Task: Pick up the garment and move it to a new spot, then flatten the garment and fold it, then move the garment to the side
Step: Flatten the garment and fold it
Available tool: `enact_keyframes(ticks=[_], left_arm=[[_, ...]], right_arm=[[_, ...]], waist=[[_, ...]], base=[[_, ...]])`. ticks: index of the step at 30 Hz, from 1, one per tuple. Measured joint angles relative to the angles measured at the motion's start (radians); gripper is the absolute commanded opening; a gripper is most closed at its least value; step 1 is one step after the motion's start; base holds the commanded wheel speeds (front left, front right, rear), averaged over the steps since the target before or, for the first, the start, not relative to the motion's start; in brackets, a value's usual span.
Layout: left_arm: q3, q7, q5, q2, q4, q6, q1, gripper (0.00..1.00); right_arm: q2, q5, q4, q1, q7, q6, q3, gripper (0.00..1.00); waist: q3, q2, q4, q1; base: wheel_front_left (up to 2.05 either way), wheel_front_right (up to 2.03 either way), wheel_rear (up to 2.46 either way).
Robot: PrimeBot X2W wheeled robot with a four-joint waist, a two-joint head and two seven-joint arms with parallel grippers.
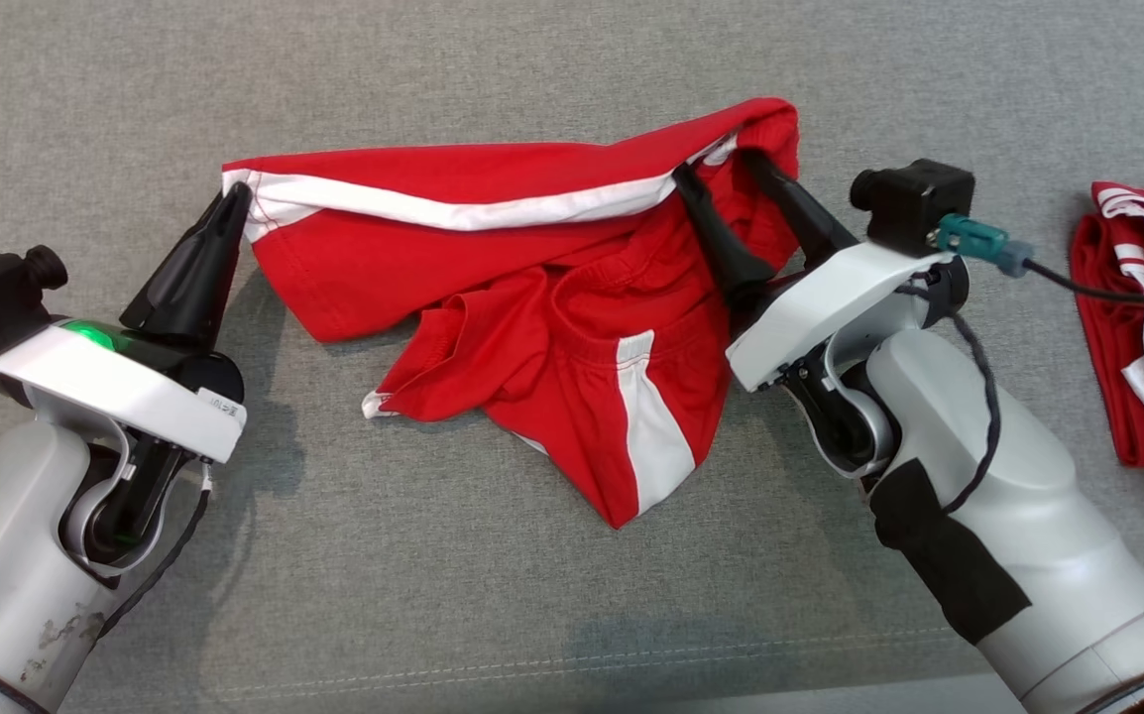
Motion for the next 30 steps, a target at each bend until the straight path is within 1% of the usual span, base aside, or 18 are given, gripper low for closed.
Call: enact_keyframes(ticks=[2, 3, 5, 6, 7, 11, 13, 14, 15, 17, 18, 19, 26, 30], left_arm=[[-0.005, 0.0, 0.002, -0.002, -0.004, 0.0, 0.0, 0.0], [-0.007, 0.0, 0.004, -0.002, -0.006, 0.0, 0.0, 0.0], [-0.007, 0.0, 0.009, -0.002, -0.007, 0.0, 0.0, 0.0], [-0.008, 0.0, 0.009, -0.002, -0.007, 0.0, 0.0, 0.0], [-0.008, 0.0, 0.009, -0.002, -0.007, 0.0, 0.0, 0.0], [-0.009, 0.0, 0.009, -0.002, -0.008, 0.0, 0.0, 0.0], [-0.011, 0.0, 0.009, -0.005, -0.008, 0.0, 0.0, 0.0], [-0.012, 0.0, 0.009, -0.006, -0.008, 0.0, 0.0, 0.0], [-0.013, 0.0, 0.009, -0.007, -0.007, 0.0, 0.0, 0.0], [-0.014, 0.0, 0.009, -0.007, -0.007, 0.0, 0.0, 0.0], [-0.013, 0.0, 0.008, -0.006, -0.006, 0.0, 0.0, 0.0], [-0.013, 0.0, 0.008, -0.007, -0.003, 0.0, 0.0, 0.0], [0.001, 0.0, 0.008, -0.011, 0.022, 0.0, 0.008, 0.0], [0.021, 0.0, 0.008, -0.011, 0.042, 0.0, 0.028, 0.0]], right_arm=[[-0.001, 0.064, 0.012, -0.011, -0.004, 0.0, 0.001, 1.0], [-0.001, 0.094, 0.02, -0.017, -0.01, 0.0, 0.002, 0.97], [-0.002, 0.118, 0.046, -0.036, -0.011, 0.0, 0.014, 0.93], [-0.002, 0.131, 0.049, -0.042, -0.011, 0.0, 0.013, 0.89], [-0.001, 0.138, 0.051, -0.047, -0.011, 0.0, 0.009, 0.89], [0.0, 0.142, 0.08, -0.063, -0.011, 0.0, -0.038, 0.71], [-0.002, 0.141, 0.101, -0.064, -0.011, 0.0, -0.053, 0.69], [-0.002, 0.141, 0.106, -0.064, -0.011, 0.0, -0.057, 0.62], [-0.002, 0.141, 0.108, -0.064, -0.011, 0.0, -0.059, 0.5], [-0.001, 0.141, 0.109, -0.064, -0.011, 0.0, -0.061, 0.36], [-0.001, 0.141, 0.108, -0.064, -0.011, 0.0, -0.062, 0.06], [-0.002, 0.142, 0.105, -0.064, -0.011, 0.0, -0.061, 0.0], [0.0, 0.2, 0.109, -0.053, -0.011, 0.0, -0.004, 0.0], [0.002, 0.206, 0.148, -0.044, -0.011, 0.0, -0.017, 0.0]], waist=[[0.003, 0.0, 0.007, 0.0], [0.005, 0.0, 0.01, 0.0], [0.008, 0.0, 0.015, 0.0], [0.01, 0.0, 0.017, 0.0], [0.011, 0.0, 0.018, 0.0], [0.01, 0.0, 0.023, 0.0], [0.008, 0.0, 0.027, 0.0], [0.007, 0.0, 0.029, 0.0], [0.006, 0.0, 0.03, 0.0], [0.004, 0.0, 0.033, 0.0], [0.004, 0.0, 0.034, 0.0], [0.003, 0.0, 0.034, 0.0], [-0.022, 0.0, 0.019, 0.0], [-0.043, 0.0, -0.007, 0.0]], base=[[0.0, 0.0, 0.0], [0.0, 0.0, 0.0], [0.0, 0.0, 0.0], [0.0, 0.0, 0.0], [0.0, 0.0, 0.0], [0.0, 0.0, 0.0], [0.0, 0.0, 0.0], [0.0, 0.0, 0.0], [0.0, 0.0, 0.0], [0.0, 0.0, 0.0], [0.0, 0.0, 0.0], [0.0, 0.0, 0.0], [0.0, 0.0, 0.0], [0.0, 0.0, 0.0]])
